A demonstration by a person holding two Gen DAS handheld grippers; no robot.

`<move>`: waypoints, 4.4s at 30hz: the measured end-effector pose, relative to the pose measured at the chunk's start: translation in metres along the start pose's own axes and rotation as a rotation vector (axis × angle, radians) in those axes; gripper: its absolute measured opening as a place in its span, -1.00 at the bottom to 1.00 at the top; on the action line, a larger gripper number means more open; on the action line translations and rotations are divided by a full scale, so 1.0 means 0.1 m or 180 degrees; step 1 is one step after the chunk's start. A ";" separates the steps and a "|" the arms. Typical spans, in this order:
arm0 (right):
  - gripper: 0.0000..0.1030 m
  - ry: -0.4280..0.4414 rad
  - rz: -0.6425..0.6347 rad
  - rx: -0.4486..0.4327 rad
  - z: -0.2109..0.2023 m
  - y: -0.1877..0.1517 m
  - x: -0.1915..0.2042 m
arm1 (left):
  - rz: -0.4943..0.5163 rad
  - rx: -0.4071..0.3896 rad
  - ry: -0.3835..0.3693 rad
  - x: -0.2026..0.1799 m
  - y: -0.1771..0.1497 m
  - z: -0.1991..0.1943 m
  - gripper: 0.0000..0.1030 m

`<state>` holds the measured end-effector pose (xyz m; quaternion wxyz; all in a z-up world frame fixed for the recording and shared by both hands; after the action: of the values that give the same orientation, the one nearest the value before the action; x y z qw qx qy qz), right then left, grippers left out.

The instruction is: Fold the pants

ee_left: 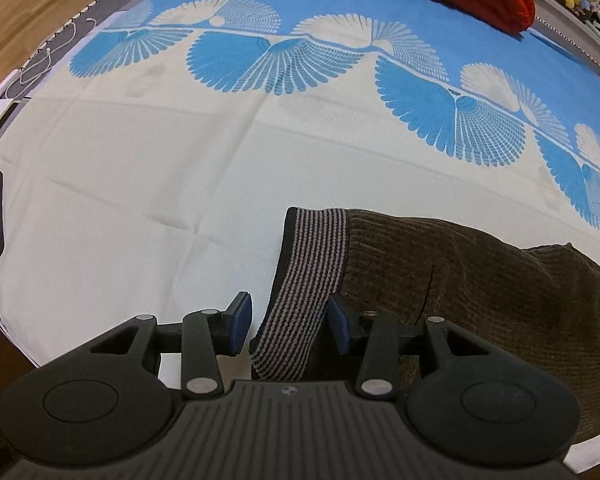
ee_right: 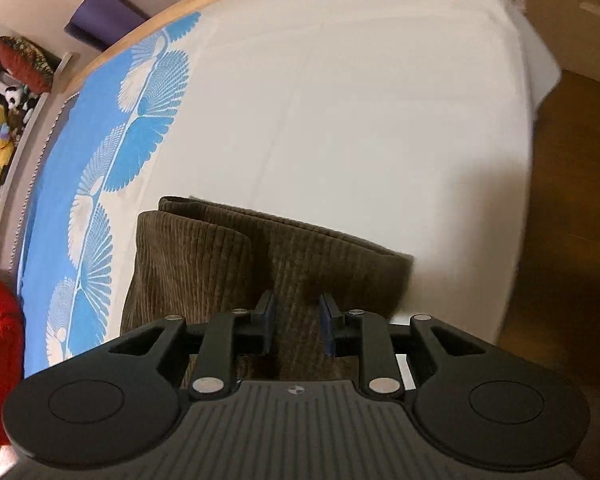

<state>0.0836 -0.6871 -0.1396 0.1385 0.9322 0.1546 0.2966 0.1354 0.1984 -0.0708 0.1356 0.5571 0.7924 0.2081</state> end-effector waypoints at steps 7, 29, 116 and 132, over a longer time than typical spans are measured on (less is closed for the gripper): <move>-0.50 -0.0261 -0.1105 0.0033 0.15 -0.24 0.38 | -0.0002 0.0000 0.0007 0.01 0.01 0.02 -0.09; -0.15 0.0451 -0.0845 0.0096 0.25 -0.36 0.91 | 0.0193 0.0044 -0.0029 -0.10 -0.03 0.05 -0.09; -0.09 0.0133 -0.1023 -0.0274 -0.14 0.10 0.57 | 0.2119 0.0545 -0.0971 -1.21 -0.76 0.39 -0.29; 0.10 -0.0432 0.0066 -0.0190 -0.37 -0.04 -0.28 | 0.1036 -0.0539 -0.1170 -1.43 -0.45 -0.59 0.08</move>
<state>0.0390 -0.6879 -0.1263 0.1733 0.9471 0.1264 0.2387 0.1207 0.0402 -0.0427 0.2882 0.6924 0.6342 0.1880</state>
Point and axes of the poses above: each gripper's, at about its wrist camera, not at the fingertips, and z roughly the way its jaws point, x to its left, y to its top, the point moved 10 cm from there along z, roughly the way its jaws point, and after that the axes turned 6 degrees about -x, right-handed, at the moved point
